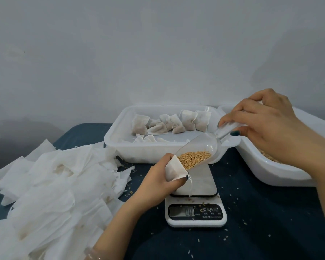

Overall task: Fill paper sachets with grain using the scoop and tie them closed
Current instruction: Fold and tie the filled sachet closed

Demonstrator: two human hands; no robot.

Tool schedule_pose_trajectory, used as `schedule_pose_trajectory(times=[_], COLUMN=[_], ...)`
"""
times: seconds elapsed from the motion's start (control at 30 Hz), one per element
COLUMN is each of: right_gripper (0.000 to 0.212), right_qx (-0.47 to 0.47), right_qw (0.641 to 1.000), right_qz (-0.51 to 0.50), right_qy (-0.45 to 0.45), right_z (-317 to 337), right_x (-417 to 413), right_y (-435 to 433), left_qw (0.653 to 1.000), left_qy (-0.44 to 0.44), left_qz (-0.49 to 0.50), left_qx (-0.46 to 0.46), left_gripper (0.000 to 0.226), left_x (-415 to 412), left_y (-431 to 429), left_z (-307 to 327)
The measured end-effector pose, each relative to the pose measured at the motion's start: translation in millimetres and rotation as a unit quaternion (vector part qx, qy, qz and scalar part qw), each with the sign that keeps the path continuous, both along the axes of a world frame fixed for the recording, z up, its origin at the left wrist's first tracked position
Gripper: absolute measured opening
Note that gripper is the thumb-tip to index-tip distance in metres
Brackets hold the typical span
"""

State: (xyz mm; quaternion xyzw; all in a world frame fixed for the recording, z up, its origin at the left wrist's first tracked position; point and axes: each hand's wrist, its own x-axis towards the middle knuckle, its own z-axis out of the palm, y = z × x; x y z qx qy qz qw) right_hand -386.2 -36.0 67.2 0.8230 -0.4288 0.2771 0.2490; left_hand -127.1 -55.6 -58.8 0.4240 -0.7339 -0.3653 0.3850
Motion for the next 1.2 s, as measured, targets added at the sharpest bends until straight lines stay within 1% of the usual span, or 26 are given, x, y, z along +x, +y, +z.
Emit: schedule_pose_trajectory(times=[0.1, 0.2, 0.43, 0.63, 0.77, 0.87, 0.9, 1.0, 1.03, 1.1, 1.2], right_gripper=[0.032, 0.031, 0.029, 0.034, 0.032, 0.032, 0.031, 0.024, 0.025, 0.029, 0.030], right_qx=[0.000, -0.002, -0.020, 0.003, 0.020, 0.069, 0.089, 0.148, 0.167, 0.191, 0.207], right_qw=[1.000, 1.000, 1.000, 1.000, 0.998, 0.992, 0.988, 0.974, 0.968, 0.953, 0.937], right_qz=[0.004, 0.000, -0.015, -0.024, -0.029, -0.040, -0.045, -0.046, -0.037, -0.011, -0.007], right_qy=[-0.004, 0.002, 0.015, -0.011, -0.048, -0.100, -0.117, -0.164, -0.186, -0.235, -0.281], right_z=[1.1, 2.4, 3.6, 2.0, -5.1, -15.5, -19.6, -32.1, -36.3, -45.6, -58.7], right_x=[0.1, -0.2, -1.2, -5.8, -9.0, -13.1, -13.9, -11.3, -9.4, -5.2, 0.7], right_y=[0.1, 1.0, 0.5, 0.5, -0.3, -0.8, -0.3, 3.6, 5.4, 8.4, 9.4], left_qw=[1.000, 1.000, 0.999, 0.999, 0.998, 0.995, 0.993, 0.990, 0.989, 0.986, 0.982], left_qy=[0.015, 0.028, 0.035, 0.047, 0.069, 0.102, 0.117, 0.136, 0.144, 0.164, 0.190], left_qz=[-0.001, -0.006, 0.001, -0.009, -0.006, -0.001, 0.002, 0.019, 0.020, 0.012, 0.002], left_qx=[0.003, 0.008, 0.008, 0.011, 0.014, 0.023, 0.027, 0.022, 0.022, 0.026, 0.022], left_gripper=[0.026, 0.029, 0.030, 0.024, 0.021, 0.022, 0.026, 0.047, 0.050, 0.047, 0.024], left_x=[-0.1, -0.4, -0.2, 0.5, 1.3, 2.9, 3.0, 3.6, 3.9, 4.2, 4.0], left_y=[0.8, 0.7, 1.6, 0.9, 0.6, 1.7, 2.6, 3.4, 3.1, 3.0, 2.2], left_z=[1.5, 1.9, 1.9, 2.7, 4.8, 7.3, 8.3, 10.5, 10.9, 11.6, 11.7])
